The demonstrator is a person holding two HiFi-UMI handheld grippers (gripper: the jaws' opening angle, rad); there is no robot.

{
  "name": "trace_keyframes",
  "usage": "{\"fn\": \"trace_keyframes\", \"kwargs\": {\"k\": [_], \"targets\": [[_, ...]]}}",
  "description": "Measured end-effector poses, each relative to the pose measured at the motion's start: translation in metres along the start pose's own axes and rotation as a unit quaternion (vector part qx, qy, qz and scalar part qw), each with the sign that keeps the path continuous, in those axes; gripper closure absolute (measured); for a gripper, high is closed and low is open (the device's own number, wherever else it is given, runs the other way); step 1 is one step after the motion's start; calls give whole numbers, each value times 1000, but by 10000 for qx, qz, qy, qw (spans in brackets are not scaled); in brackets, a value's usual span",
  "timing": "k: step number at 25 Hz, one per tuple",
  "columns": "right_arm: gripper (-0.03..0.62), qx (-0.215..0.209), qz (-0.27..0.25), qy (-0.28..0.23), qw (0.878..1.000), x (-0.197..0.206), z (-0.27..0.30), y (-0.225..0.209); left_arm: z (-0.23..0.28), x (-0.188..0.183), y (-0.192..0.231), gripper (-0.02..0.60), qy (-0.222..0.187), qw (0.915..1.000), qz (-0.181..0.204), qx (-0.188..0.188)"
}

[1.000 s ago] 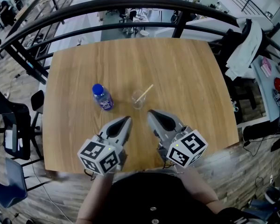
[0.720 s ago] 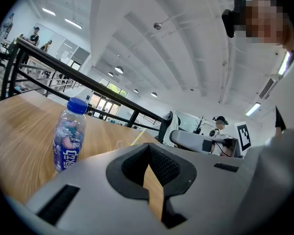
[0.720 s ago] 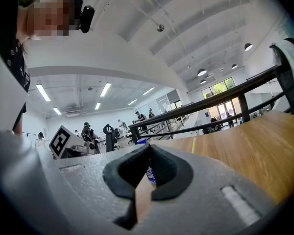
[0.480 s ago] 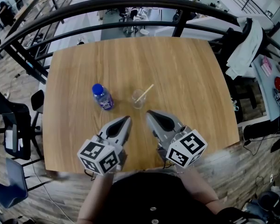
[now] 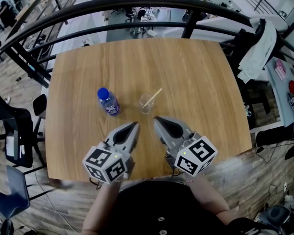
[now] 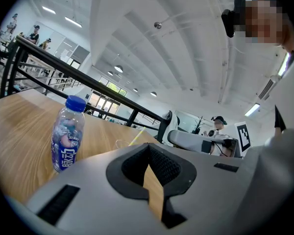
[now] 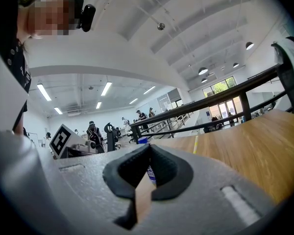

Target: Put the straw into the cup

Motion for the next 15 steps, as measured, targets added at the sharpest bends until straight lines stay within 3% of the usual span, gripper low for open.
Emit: {"fn": "trace_keyframes", "kwargs": {"k": [15], "targets": [[595, -86, 52, 105, 9999, 7, 3, -2, 5, 7, 1, 565, 125, 9999, -55, 2]]}}
Point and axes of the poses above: the fingertips, and each gripper's own axes: z forward along the fingers, y to its left, x out of its underside, the point moved 4 cm from there along -z, backward along the fingers, and after that the axes turned 10 degrees about y, right-handed, at the moved point
